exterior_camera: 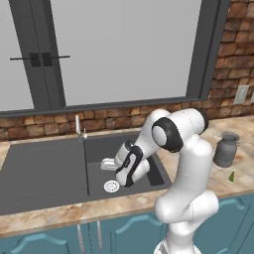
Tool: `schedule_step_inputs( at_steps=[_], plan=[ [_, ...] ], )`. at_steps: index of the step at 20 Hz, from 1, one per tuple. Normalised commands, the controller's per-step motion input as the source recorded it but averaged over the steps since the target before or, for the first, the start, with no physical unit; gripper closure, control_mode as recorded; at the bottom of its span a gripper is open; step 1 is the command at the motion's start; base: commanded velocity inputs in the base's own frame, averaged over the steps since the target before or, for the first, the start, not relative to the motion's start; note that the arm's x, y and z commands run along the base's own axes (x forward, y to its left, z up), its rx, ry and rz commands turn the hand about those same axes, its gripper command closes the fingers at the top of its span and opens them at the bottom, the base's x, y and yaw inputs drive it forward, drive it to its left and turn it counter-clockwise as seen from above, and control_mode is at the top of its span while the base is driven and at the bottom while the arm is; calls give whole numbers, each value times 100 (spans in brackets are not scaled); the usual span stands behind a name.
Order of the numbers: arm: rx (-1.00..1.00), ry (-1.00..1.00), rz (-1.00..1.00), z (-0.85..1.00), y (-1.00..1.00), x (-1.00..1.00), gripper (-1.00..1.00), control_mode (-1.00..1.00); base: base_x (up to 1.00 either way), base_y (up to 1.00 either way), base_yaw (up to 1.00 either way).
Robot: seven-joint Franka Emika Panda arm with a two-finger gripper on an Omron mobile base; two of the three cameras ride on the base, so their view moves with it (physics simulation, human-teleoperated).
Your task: Pick up all produce items and place them in the sink. Turn on the sink faucet to wash them. Then turn the sink off and put them in the tray.
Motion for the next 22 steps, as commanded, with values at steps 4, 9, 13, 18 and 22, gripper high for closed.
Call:
schedule_step_inputs(
  at_steps=[4, 9, 13, 18, 22],
  plan=[
    [-1, -12, 0, -12, 57, 28, 100, -100, 0, 0, 0],
    [-9, -5, 0, -21, 73, 6, 100, -100, 0, 0, 0],
    [-14, -6, -3, -40, 48, 1, 100, -100, 0, 0, 0],
    [-9, -2, -4, -60, 26, 0, 100, -100, 0, 0, 0],
    [-4, 0, -2, -74, 27, 0, 100, -100, 0, 0, 0]
  ],
)
